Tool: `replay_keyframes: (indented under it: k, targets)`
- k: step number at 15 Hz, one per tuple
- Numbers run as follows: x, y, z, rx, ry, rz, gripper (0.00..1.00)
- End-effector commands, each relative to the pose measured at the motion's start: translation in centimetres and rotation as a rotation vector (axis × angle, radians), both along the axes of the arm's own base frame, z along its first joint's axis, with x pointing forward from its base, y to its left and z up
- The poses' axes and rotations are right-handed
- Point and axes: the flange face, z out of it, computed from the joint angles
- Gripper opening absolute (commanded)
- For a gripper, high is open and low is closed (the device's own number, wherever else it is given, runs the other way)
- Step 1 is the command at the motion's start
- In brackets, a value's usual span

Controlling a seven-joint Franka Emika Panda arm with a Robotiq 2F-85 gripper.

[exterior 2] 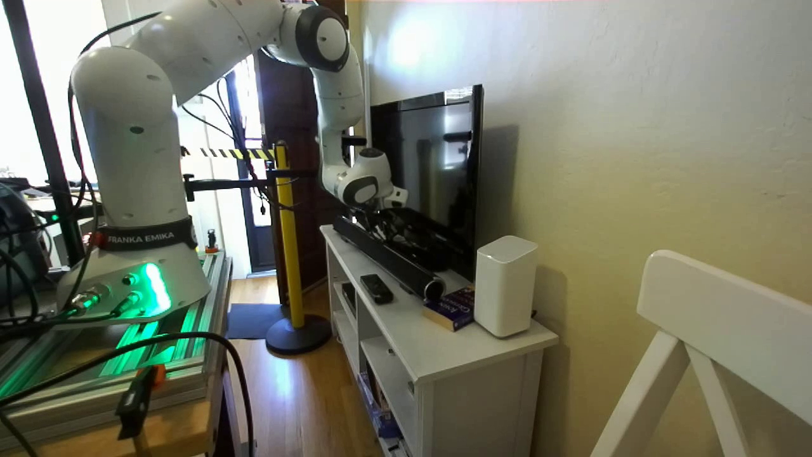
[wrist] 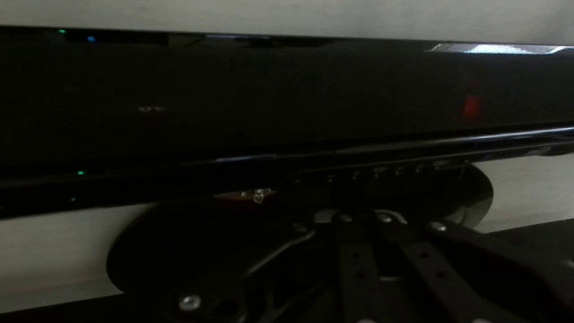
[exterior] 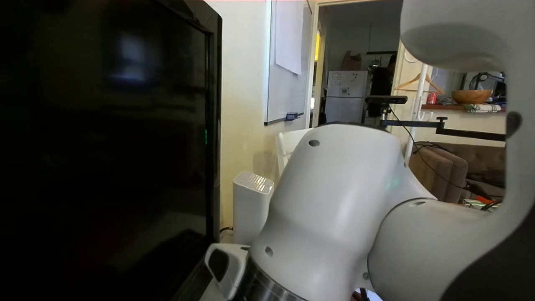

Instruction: Press the button on the keyboard

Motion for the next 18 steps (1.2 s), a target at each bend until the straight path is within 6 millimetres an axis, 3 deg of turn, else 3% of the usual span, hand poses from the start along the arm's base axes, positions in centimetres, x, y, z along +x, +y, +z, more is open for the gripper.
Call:
replay_keyframes:
  k: [1,3,6,10,18]
  targets:
    - [-0.7,0.6,-2.5,0.082,0.111,0.01,0.0]
    - [-0.5,-0.1,-2.8,0.096,0.139,-0.009,0.0]
    - [-0.2,-0.9,-1.6,0.06,0.093,-0.046,0.0]
    - [-0.9,-0.2,0.7,0.011,-0.005,-0.027,0.0]
    - [-2.4,0.6,1.8,-0.05,-0.09,-0.014,0.0]
